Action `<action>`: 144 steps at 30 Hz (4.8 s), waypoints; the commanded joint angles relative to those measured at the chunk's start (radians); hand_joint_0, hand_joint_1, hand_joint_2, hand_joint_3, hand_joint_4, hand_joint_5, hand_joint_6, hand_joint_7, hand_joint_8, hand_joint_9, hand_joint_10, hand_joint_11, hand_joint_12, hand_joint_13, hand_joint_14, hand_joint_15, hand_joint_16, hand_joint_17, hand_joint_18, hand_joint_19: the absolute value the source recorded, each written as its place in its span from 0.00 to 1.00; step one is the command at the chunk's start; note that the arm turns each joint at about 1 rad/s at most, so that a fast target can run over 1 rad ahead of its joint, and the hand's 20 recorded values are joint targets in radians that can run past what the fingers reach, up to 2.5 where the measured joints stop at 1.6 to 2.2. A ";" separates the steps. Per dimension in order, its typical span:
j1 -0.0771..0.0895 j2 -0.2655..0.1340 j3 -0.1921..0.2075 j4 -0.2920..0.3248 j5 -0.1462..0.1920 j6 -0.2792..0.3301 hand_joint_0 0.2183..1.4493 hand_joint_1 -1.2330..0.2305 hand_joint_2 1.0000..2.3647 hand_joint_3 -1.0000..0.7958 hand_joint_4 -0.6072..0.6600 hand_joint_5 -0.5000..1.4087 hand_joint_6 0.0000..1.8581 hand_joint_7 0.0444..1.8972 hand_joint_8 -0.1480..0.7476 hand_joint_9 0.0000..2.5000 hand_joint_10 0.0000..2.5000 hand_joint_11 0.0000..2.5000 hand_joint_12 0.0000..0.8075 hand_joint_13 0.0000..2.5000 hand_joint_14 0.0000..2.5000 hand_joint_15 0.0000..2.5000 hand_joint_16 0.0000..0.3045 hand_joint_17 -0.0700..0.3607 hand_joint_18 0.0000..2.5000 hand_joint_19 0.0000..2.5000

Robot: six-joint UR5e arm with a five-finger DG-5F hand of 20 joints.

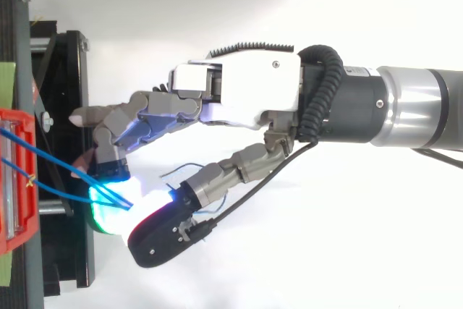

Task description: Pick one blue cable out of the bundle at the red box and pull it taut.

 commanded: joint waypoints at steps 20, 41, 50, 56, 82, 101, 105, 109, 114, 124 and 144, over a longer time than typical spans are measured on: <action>0.000 -0.001 0.007 0.000 -0.001 -0.005 0.48 0.20 0.00 0.32 0.31 0.16 0.48 0.51 0.41 0.20 0.00 0.06 0.43 0.07 0.00 0.00 0.18 0.44 0.11 0.03; 0.000 -0.001 0.007 0.000 -0.001 -0.005 0.25 0.30 0.00 0.28 0.57 0.16 0.46 0.45 0.46 0.21 0.00 0.06 0.45 0.08 0.00 0.00 0.19 0.46 0.13 0.05; 0.000 -0.001 0.007 0.000 -0.001 -0.005 0.31 0.39 0.00 0.32 0.56 0.17 0.46 0.50 0.47 0.24 0.00 0.06 0.45 0.09 0.00 0.00 0.18 0.45 0.13 0.06; 0.000 -0.001 0.007 0.000 -0.001 -0.005 0.33 0.32 0.01 0.42 0.55 0.18 0.47 0.51 0.48 0.24 0.00 0.07 0.44 0.10 0.00 0.00 0.18 0.45 0.15 0.05; 0.000 -0.001 0.007 0.000 -0.003 -0.002 0.53 0.22 0.01 0.34 0.31 0.16 0.49 0.57 0.42 0.22 0.00 0.06 0.42 0.09 0.00 0.00 0.17 0.44 0.11 0.07; 0.000 -0.001 0.008 0.000 -0.003 0.002 0.33 0.24 0.00 0.28 0.52 0.13 0.48 0.43 0.39 0.15 0.00 0.05 0.42 0.08 0.00 0.00 0.18 0.44 0.14 0.03; 0.000 -0.001 0.008 0.000 -0.003 0.000 0.27 0.31 0.00 0.28 0.55 0.14 0.48 0.43 0.43 0.17 0.00 0.05 0.44 0.08 0.00 0.00 0.19 0.46 0.14 0.05; 0.000 -0.001 0.008 0.000 -0.003 -0.002 0.26 0.36 0.00 0.28 0.56 0.14 0.48 0.43 0.44 0.19 0.00 0.05 0.45 0.09 0.00 0.00 0.19 0.46 0.14 0.05; 0.000 -0.001 0.008 0.000 -0.003 -0.003 0.33 0.40 0.00 0.31 0.54 0.15 0.48 0.46 0.44 0.21 0.00 0.06 0.44 0.10 0.00 0.00 0.18 0.45 0.14 0.06; 0.000 -0.001 0.008 0.000 -0.003 -0.003 0.38 0.30 0.01 0.43 0.51 0.16 0.49 0.47 0.45 0.23 0.00 0.07 0.44 0.12 0.00 0.00 0.18 0.45 0.16 0.05; 0.000 0.001 0.008 0.000 -0.003 -0.003 0.52 0.23 0.00 0.28 0.41 0.15 0.49 0.46 0.40 0.20 0.00 0.06 0.41 0.11 0.00 0.00 0.17 0.44 0.15 0.06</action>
